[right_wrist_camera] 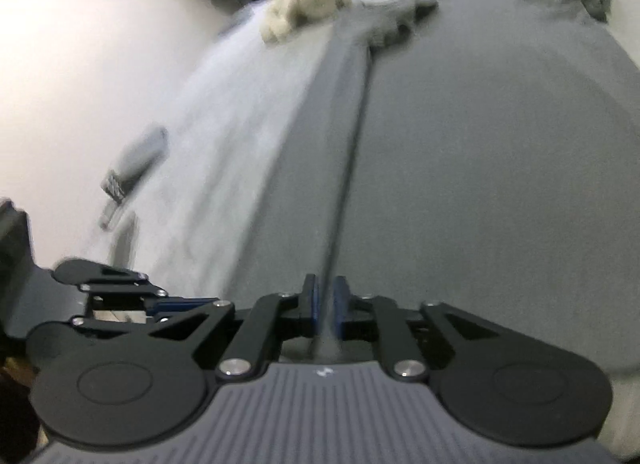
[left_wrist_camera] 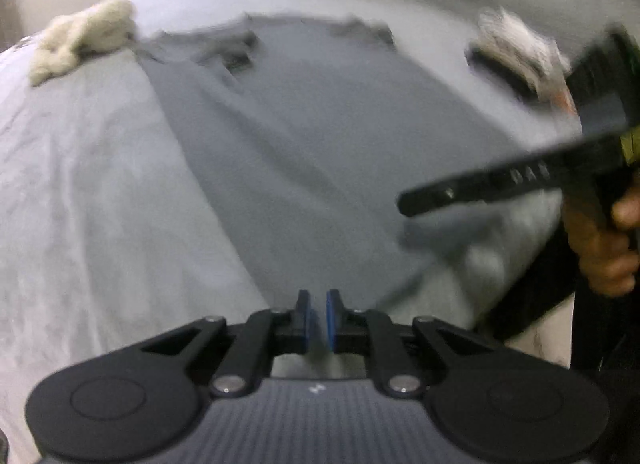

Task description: Fold clothes

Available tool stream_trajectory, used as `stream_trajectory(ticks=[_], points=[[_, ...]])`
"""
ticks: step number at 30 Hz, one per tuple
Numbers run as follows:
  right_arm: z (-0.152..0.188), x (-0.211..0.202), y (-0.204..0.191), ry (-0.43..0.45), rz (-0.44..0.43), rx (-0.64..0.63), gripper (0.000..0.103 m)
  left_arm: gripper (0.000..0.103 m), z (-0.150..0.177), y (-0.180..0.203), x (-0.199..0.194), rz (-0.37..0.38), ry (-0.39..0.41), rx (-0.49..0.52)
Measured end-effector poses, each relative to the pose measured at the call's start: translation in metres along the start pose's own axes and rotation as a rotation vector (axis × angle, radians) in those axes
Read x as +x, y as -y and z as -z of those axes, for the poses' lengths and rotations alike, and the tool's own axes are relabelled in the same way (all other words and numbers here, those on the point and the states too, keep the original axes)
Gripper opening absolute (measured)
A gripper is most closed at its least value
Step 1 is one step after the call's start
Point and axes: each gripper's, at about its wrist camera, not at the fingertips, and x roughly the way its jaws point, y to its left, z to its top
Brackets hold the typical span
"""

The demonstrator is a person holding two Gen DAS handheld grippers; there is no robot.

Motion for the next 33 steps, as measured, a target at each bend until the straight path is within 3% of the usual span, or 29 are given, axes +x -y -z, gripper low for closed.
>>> stream_trajectory(ticks=[4,9,11,12,14,15,16,20,24,27,29,31,32,33], points=[[-0.03,0.008,-0.01,0.063,-0.034,-0.09,0.014,0.008,-0.031,-0.019,0.004,-0.033,0.067,-0.067],[-0.035,0.052,-0.007,0.021,-0.103,-0.077,0.016,0.008,-0.06,-0.03,0.04,-0.055,0.078,-0.092],[-0.029,0.065,-0.003,0.01,0.013,-0.103,0.012,0.008,-0.067,-0.032,0.052,-0.049,0.063,-0.08],[-0.026,0.07,0.0,0.005,0.058,-0.109,0.0,0.008,-0.069,-0.031,0.059,-0.05,0.052,-0.059],[-0.027,0.065,0.011,0.003,0.025,-0.058,0.0,0.008,-0.074,-0.033,0.069,-0.056,0.039,-0.024],[-0.028,0.062,0.016,0.005,0.013,-0.036,0.002,0.008,-0.075,-0.035,0.074,-0.054,0.037,-0.021],[-0.034,0.057,0.017,0.017,0.021,-0.029,0.019,0.008,-0.076,-0.037,0.08,-0.051,0.034,-0.018],[-0.066,0.048,0.017,0.083,0.052,-0.071,0.02,0.008,-0.076,-0.036,0.086,-0.061,0.017,0.023],[-0.108,0.076,0.018,0.097,0.04,-0.122,0.021,0.008,-0.074,-0.037,0.09,-0.067,0.004,0.036],[-0.129,0.11,0.02,0.03,-0.078,-0.142,0.022,0.008,-0.072,-0.035,0.089,-0.073,0.004,0.059],[-0.132,0.132,0.022,-0.043,-0.083,-0.156,0.023,0.008,-0.071,-0.035,0.088,-0.076,0.001,0.063],[-0.133,0.135,0.029,-0.034,-0.01,-0.201,0.008,0.008,-0.071,-0.034,0.088,-0.082,-0.001,0.073],[-0.134,0.133,0.034,-0.015,0.022,-0.213,0.007,0.008,-0.071,-0.033,0.088,-0.085,0.002,0.079],[-0.136,0.131,0.039,0.004,0.055,-0.224,0.0,0.009,-0.07,-0.033,0.088,-0.089,0.004,0.086]])
